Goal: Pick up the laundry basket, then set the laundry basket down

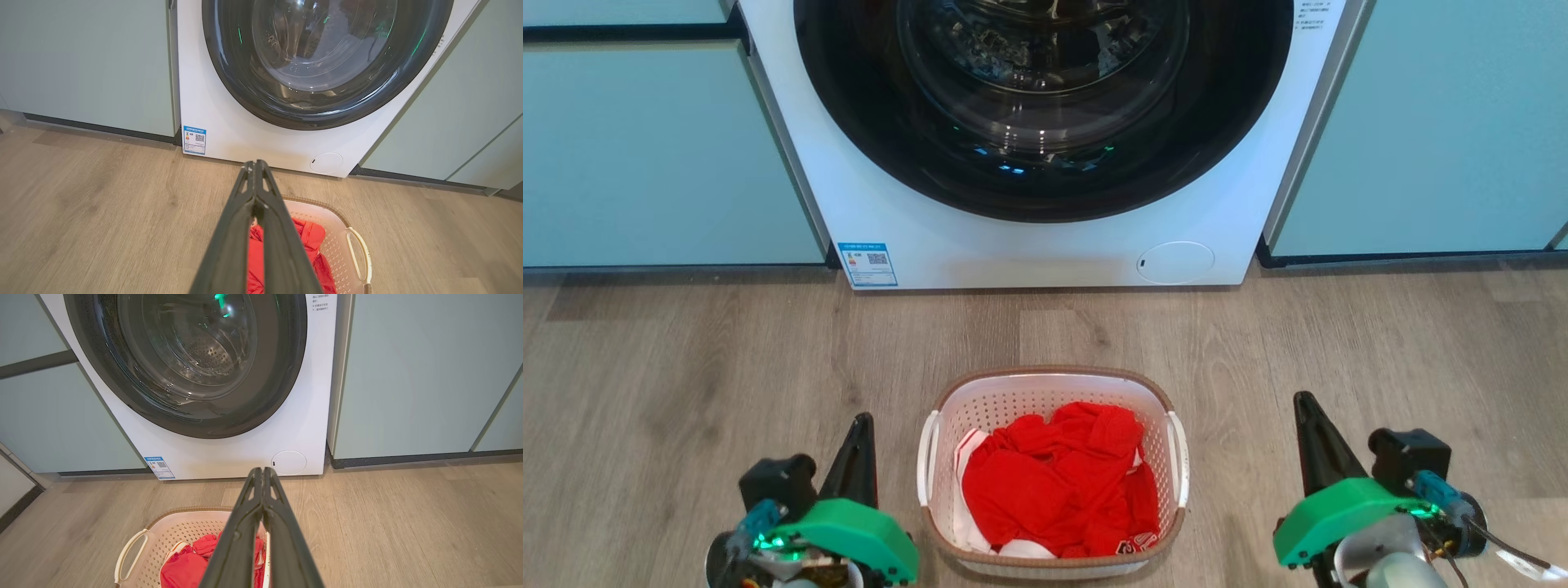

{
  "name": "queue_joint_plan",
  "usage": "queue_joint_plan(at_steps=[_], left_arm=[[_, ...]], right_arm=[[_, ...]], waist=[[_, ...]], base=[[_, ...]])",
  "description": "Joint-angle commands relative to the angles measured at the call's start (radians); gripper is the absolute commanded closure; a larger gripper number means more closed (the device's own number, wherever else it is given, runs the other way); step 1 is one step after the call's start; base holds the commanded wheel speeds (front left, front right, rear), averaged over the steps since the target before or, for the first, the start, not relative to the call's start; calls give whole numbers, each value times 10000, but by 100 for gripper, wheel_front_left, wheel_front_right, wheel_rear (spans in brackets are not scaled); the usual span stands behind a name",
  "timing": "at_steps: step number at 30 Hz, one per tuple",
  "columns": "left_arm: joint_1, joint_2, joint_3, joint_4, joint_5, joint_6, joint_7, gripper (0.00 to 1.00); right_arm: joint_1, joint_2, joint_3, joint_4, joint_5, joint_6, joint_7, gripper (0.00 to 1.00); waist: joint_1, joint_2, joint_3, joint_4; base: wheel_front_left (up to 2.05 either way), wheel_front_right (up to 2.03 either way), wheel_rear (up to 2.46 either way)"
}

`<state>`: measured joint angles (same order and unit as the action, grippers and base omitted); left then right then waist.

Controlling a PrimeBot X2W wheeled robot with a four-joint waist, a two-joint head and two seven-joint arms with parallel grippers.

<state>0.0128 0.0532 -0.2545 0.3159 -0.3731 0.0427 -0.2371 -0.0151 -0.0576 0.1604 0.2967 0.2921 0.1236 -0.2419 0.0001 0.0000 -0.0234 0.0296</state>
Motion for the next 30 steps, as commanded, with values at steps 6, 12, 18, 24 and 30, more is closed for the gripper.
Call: queue_joint_plan(at_steps=[6,12,18,24,30], left_arm=[[-576,32,275,-331,-790,-160,204,100],[-608,44,406,-337,-1318,-230,335,100],[-643,56,567,-357,-1952,-314,494,100],[-673,66,731,-383,-2584,-398,655,100],[-704,74,897,-406,-3214,-482,819,100]], right_arm=[[-462,-75,-159,-358,882,7,168,100],[-484,-99,-230,-364,1461,10,284,100],[-507,-124,-323,-374,2154,13,427,100],[-528,-145,-420,-386,2843,17,576,100],[-550,-163,-523,-397,3528,20,728,100]], waist=[[0,0,14,-16],[0,0,24,-29],[0,0,38,-43],[0,0,52,-58],[0,0,65,-73]], base=[[0,0,0],[0,0,0],[0,0,0],[0,0,0],[0,0,0]])
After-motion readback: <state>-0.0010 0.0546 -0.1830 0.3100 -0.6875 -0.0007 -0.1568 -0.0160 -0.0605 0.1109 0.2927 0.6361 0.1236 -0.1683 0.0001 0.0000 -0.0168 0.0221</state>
